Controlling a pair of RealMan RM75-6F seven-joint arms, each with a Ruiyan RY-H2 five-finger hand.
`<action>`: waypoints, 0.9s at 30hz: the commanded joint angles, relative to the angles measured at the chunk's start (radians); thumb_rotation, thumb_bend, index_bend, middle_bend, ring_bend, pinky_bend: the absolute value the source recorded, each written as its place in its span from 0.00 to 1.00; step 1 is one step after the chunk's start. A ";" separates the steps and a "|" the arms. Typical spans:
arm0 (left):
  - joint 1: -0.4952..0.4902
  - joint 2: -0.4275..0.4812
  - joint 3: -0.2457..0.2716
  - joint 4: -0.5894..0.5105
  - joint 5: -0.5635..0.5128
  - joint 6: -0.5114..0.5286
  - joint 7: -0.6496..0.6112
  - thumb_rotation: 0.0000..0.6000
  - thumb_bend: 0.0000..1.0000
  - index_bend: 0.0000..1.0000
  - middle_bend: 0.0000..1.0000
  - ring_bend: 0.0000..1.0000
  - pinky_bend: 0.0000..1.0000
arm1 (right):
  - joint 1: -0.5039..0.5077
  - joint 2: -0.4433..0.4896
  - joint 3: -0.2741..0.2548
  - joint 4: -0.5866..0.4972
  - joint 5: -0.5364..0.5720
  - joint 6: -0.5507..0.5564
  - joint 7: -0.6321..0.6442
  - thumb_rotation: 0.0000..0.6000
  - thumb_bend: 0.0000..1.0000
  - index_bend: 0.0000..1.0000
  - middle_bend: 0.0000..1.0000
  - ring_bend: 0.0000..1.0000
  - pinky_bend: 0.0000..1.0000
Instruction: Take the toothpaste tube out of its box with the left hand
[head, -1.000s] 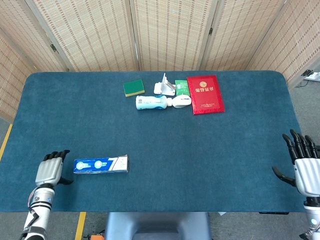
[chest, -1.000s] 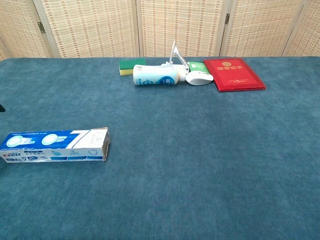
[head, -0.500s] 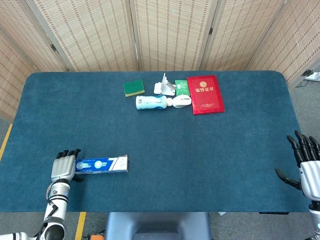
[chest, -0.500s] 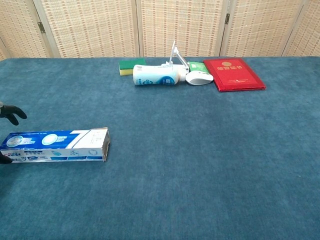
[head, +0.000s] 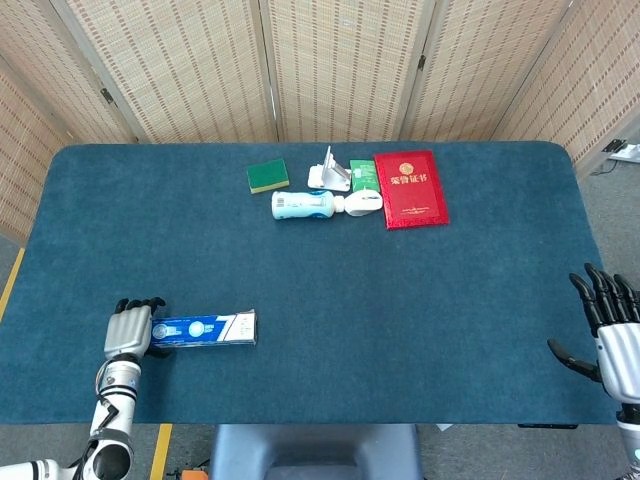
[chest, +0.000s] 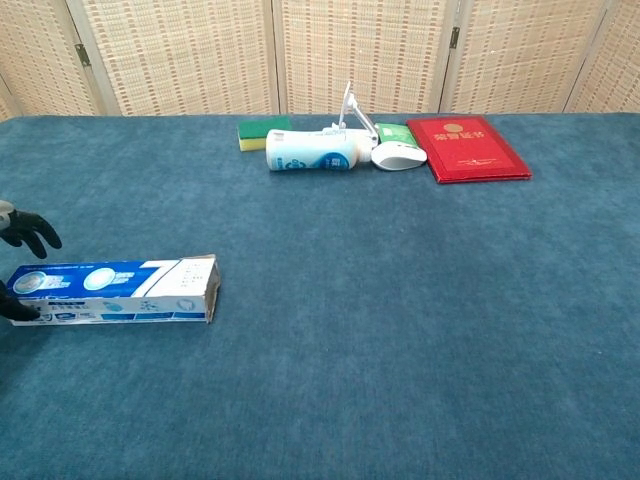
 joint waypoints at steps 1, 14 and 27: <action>0.006 -0.001 0.010 0.029 0.023 -0.023 -0.034 1.00 0.15 0.28 0.31 0.21 0.10 | -0.003 -0.001 0.002 0.004 -0.001 0.008 0.008 1.00 0.25 0.00 0.00 0.00 0.00; 0.007 0.030 0.017 0.054 0.021 -0.091 -0.109 1.00 0.15 0.35 0.40 0.26 0.13 | 0.001 -0.001 0.004 0.000 0.012 -0.003 -0.001 1.00 0.25 0.00 0.00 0.00 0.00; 0.014 0.020 0.037 0.114 0.084 -0.110 -0.165 1.00 0.16 0.47 0.49 0.33 0.16 | 0.000 -0.002 0.001 0.000 0.006 0.001 -0.001 1.00 0.25 0.00 0.00 0.00 0.00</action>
